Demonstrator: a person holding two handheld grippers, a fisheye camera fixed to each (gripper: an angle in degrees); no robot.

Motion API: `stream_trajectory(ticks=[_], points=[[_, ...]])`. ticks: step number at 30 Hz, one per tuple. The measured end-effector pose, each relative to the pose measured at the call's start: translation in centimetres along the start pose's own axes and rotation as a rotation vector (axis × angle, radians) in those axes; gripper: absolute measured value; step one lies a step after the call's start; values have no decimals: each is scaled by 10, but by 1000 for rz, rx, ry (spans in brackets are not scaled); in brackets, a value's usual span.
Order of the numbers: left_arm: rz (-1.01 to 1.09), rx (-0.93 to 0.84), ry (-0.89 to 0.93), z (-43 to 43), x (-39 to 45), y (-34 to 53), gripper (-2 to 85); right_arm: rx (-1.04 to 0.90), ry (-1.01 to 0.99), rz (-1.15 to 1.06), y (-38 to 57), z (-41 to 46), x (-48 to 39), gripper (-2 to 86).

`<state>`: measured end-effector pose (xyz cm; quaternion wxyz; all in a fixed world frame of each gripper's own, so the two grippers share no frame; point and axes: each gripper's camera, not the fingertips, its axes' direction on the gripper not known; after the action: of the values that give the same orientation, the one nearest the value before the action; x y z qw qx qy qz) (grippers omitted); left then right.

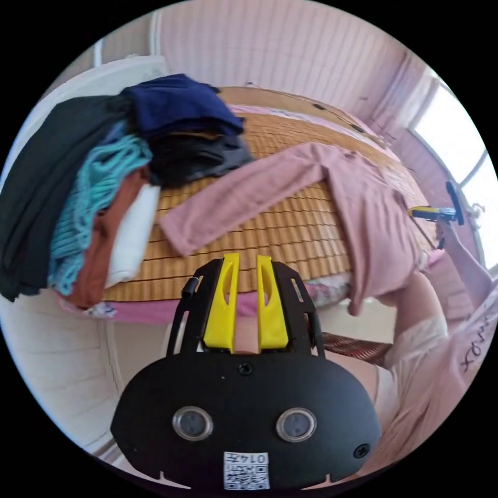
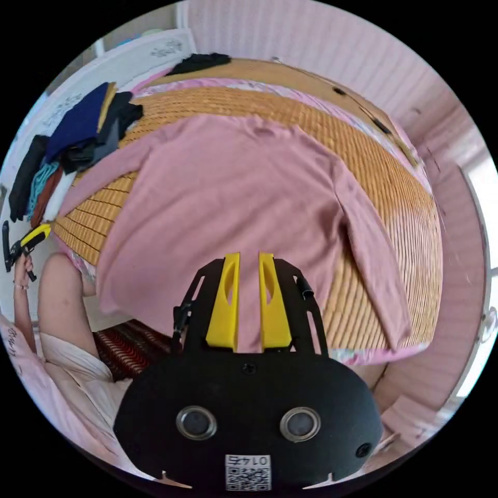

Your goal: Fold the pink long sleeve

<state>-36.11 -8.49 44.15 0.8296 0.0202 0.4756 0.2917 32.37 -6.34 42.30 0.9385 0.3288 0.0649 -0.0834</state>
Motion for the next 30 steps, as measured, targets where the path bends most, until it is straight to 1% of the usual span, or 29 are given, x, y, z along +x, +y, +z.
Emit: stream_trajectory(ticks=[2, 3, 5, 8, 10, 12, 14, 15, 16, 19, 21, 23, 25, 28, 30], points=[[116, -39, 193, 21, 61, -1, 67, -76, -61, 200, 78, 11, 46, 85], [144, -59, 231, 27, 76, -1, 67, -85, -83, 243, 96, 14, 54, 89], [265, -131, 320, 50, 139, -6, 73, -96, -142, 375, 152, 27, 77, 109], [381, -176, 363, 72, 204, -7, 75, -88, -181, 453, 193, 47, 92, 116], [413, -208, 338, 87, 233, -7, 78, -104, -186, 469, 205, 61, 101, 117], [417, -228, 303, 100, 251, -4, 79, -119, -240, 472, 212, 77, 109, 113], [394, -233, 269, 113, 265, 0, 80, -121, -321, 429, 215, 90, 113, 88], [385, -234, 271, 116, 268, 1, 81, -114, -323, 408, 216, 91, 112, 73], [367, -232, 272, 121, 272, 2, 81, -115, -280, 379, 219, 92, 111, 44], [351, -243, 243, 128, 285, 1, 81, -92, -200, 323, 236, 90, 116, 18], [351, -226, 230, 126, 291, 2, 81, -53, -209, 334, 253, 86, 126, 12], [344, -212, 190, 125, 294, 5, 81, 17, -267, 372, 277, 80, 142, 7], [319, -212, 158, 128, 292, 6, 81, 47, -324, 399, 292, 80, 152, 6], [283, -212, 141, 138, 288, 9, 76, 58, -365, 422, 306, 87, 161, 5], [292, -242, 126, 151, 290, 10, 69, 47, -346, 421, 310, 89, 163, 6]])
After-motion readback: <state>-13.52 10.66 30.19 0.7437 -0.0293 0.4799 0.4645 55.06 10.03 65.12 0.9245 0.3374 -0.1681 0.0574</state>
